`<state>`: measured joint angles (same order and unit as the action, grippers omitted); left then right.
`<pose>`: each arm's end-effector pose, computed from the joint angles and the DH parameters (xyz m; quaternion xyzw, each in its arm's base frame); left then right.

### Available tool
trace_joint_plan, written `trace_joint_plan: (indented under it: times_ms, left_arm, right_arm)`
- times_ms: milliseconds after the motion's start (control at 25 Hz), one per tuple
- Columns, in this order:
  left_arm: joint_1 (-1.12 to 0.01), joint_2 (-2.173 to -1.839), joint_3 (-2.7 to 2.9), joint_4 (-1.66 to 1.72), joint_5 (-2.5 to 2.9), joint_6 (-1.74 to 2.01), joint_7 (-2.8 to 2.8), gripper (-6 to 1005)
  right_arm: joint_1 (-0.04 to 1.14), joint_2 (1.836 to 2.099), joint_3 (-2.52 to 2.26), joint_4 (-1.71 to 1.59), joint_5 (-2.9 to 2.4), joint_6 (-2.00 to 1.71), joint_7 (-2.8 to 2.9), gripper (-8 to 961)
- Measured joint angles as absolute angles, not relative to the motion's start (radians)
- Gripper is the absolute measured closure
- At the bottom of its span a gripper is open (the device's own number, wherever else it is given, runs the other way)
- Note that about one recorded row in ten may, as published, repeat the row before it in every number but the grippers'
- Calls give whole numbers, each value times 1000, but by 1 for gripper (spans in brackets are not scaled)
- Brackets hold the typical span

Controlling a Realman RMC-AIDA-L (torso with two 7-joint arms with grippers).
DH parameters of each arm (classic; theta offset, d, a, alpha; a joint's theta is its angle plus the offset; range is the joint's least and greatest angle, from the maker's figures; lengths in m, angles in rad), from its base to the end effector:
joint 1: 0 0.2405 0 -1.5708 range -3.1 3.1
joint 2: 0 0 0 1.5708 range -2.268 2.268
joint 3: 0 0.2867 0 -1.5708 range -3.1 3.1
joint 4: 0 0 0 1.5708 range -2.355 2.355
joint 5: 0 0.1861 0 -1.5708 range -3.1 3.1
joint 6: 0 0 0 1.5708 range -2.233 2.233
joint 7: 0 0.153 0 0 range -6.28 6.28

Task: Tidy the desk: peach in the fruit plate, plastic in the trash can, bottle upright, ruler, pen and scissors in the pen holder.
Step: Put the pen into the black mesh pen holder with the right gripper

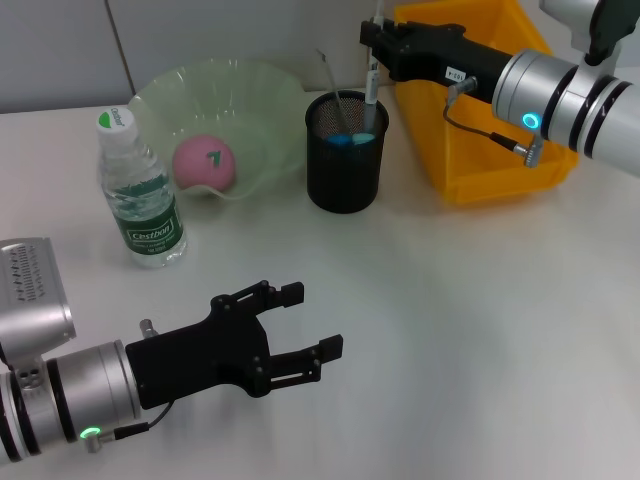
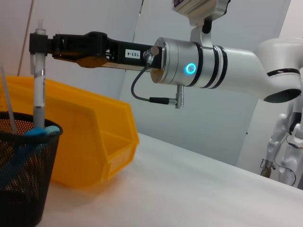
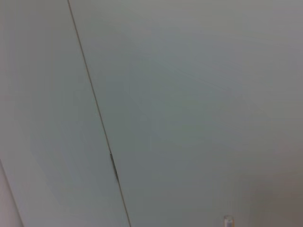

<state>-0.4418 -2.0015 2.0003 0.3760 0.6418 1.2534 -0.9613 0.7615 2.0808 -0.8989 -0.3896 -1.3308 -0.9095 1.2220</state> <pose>-0.2587 0.2776 -0.0975 -0.9240 -0.1973 -0.3109 0.1028 0.2125 0.4472 -0.0285 -0.8336 0.2788 0.3297 0.3445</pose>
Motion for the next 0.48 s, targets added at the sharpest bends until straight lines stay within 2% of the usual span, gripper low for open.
trace_joint_plan:
  times_ms: [480]
  left_arm:
    - [-443, -1999, 1998, 376, 643, 1253, -962, 143]
  right_arm:
    - [751, 2082, -913, -390, -1337, -916, 1227, 705]
